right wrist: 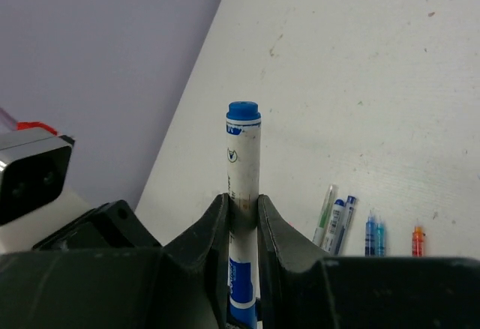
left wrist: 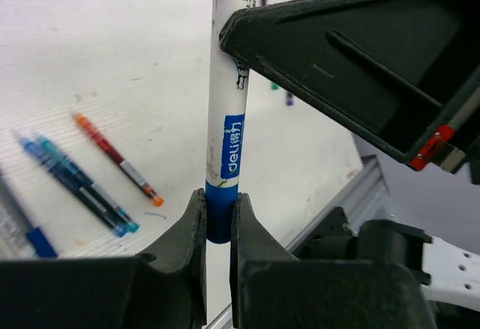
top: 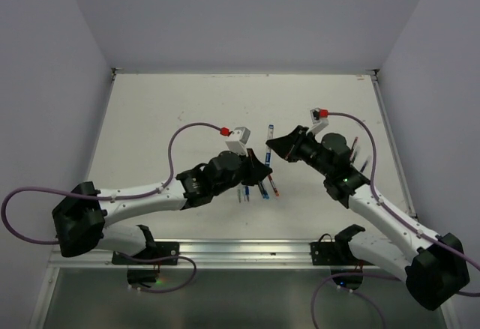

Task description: Open the pen caps

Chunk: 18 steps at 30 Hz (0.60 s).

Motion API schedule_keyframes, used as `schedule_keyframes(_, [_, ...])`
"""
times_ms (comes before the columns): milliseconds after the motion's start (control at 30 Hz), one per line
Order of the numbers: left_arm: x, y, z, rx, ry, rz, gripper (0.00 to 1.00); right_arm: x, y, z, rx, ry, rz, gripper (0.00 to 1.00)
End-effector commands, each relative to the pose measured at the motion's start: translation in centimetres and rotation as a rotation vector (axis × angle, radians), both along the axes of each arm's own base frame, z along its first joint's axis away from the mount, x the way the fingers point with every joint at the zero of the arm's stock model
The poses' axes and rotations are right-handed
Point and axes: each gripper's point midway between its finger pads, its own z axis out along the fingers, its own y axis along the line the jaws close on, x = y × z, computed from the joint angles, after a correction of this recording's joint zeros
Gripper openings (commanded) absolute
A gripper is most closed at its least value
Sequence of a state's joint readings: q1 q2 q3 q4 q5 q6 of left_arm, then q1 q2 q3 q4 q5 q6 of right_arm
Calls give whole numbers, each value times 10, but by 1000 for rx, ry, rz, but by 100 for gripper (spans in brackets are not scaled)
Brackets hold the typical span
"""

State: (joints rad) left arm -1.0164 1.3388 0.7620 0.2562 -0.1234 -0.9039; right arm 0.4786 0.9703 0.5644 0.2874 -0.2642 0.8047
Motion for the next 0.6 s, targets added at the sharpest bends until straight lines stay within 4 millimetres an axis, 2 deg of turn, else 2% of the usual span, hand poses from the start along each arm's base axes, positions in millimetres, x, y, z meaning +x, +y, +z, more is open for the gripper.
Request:
schedule_keyframes(0, [46, 102, -26, 422, -94, 520, 0, 0, -6, 4, -164, -44, -57, 0])
schedule_keyframes(67, [43, 109, -26, 485, -118, 548, 0, 2, -9, -2, -192, -29, -89, 0])
schedule_keyframes(133, [41, 103, -17, 479, -142, 550, 0, 4, -11, -1, -183, -34, -112, 0])
schedule_keyframes(167, [38, 100, -19, 508, -188, 493, 0, 5, -11, -2, -181, -35, -117, 0])
schedule_keyframes(200, [34, 87, -15, 465, -222, 424, 0, 6, -11, -1, -175, -37, -122, 0])
schedule_keyframes(233, [25, 54, 19, 249, -267, 308, 0, 7, -7, 1, -164, -41, -111, 0])
schedule_keyframes(267, [16, 52, 10, 244, -309, 225, 0, 7, -5, 2, -156, -38, -104, 0])
schedule_keyframes(300, [7, 42, 19, 180, -346, 147, 0, 9, -4, 3, -151, -34, -107, 0])
schedule_keyframes(333, [-10, 25, 44, 55, -394, 31, 0, 11, -1, 4, -147, -32, -101, 0])
schedule_keyframes(367, [-20, 23, 39, 40, -412, -28, 0, 13, 1, 13, -134, -44, -99, 0])
schedule_keyframes(400, [-29, 20, 43, 3, -433, -80, 0, 15, 2, 17, -125, -49, -102, 0])
schedule_keyframes(433, [-39, 19, 58, -59, -474, -124, 0, 18, 3, 27, -112, -64, -105, 0])
schedule_keyframes(467, [-45, 22, 49, -55, -457, -144, 0, 22, 2, 29, -110, -62, -113, 0])
schedule_keyframes(533, [-51, 25, 47, -60, -466, -171, 0, 28, 1, 38, -70, -68, -131, 0])
schedule_keyframes(567, [-55, 29, 36, -54, -455, -184, 0, 34, -3, 38, -52, -61, -144, 0])
